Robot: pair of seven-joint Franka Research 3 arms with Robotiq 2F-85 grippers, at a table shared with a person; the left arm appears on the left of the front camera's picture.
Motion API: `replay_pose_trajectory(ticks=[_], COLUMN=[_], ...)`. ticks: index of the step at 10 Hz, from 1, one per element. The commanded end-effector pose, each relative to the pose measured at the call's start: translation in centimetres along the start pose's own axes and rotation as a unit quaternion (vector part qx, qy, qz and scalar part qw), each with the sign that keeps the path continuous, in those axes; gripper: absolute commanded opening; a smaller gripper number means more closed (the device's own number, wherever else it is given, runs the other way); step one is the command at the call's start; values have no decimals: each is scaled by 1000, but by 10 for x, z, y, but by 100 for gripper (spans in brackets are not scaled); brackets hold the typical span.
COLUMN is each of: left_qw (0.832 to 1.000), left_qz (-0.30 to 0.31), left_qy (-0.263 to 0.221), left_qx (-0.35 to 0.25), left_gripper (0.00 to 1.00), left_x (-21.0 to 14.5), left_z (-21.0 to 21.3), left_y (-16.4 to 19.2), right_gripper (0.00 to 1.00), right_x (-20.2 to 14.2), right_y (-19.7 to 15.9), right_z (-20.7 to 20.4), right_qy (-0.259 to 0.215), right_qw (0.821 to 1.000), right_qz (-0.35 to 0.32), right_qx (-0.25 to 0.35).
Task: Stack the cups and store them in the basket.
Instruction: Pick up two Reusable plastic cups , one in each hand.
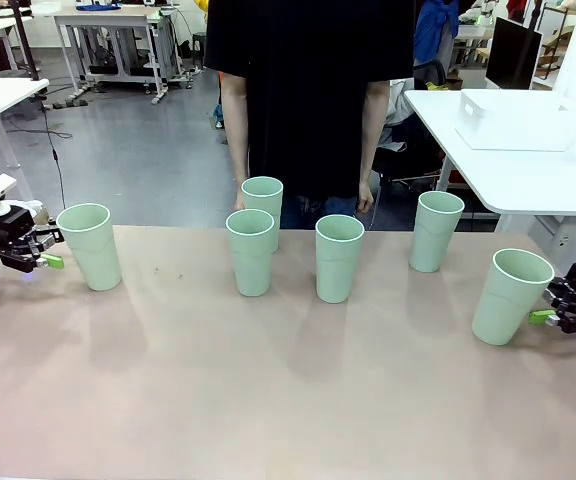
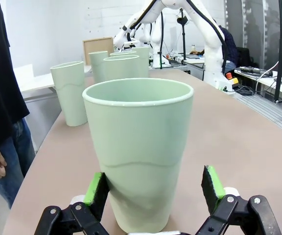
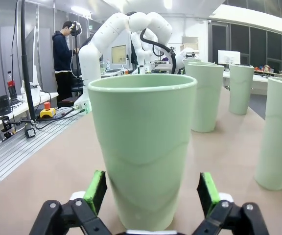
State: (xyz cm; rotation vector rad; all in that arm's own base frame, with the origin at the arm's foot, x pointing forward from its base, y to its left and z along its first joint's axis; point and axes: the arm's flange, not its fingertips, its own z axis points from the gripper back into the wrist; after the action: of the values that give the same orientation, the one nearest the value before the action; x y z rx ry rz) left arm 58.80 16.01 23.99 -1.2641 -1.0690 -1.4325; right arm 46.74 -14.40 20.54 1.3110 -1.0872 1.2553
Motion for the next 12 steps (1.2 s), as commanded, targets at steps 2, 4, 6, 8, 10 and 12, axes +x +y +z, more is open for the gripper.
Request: replay_pose_trajectory(ticks=[2, 4, 6, 8, 10, 12], left_qw=[999, 999, 999, 999, 998, 998], left_qz=[-22, -23, -21, -20, -25, -27], left_qy=[-16, -23, -30, -32, -35, -36], left_qx=[19, 27, 32, 36, 46, 54], left_gripper=[100, 100, 100, 100, 100, 100], left_x=[0, -1, -2, -5, -6, -9], left_z=[-15, -17, -20, -25, -30, -35], left_y=[-3, -2, -2, -1, 0, 1], right_gripper=[100, 100, 100, 100, 100, 100], right_x=[-3, -5, -7, -10, -12, -15], right_y=[0, 1, 0, 0, -1, -1], right_z=[-8, -12, -15, -20, -23, -28], right_qy=[-1, -2, -4, -4, -8, -12], right_qw=[1000, 1000, 1000, 1000, 1000, 1000], right_qz=[13, 8, -1, -6, -10, -13], right_qx=[-1, 4, 4, 4, 4, 3])
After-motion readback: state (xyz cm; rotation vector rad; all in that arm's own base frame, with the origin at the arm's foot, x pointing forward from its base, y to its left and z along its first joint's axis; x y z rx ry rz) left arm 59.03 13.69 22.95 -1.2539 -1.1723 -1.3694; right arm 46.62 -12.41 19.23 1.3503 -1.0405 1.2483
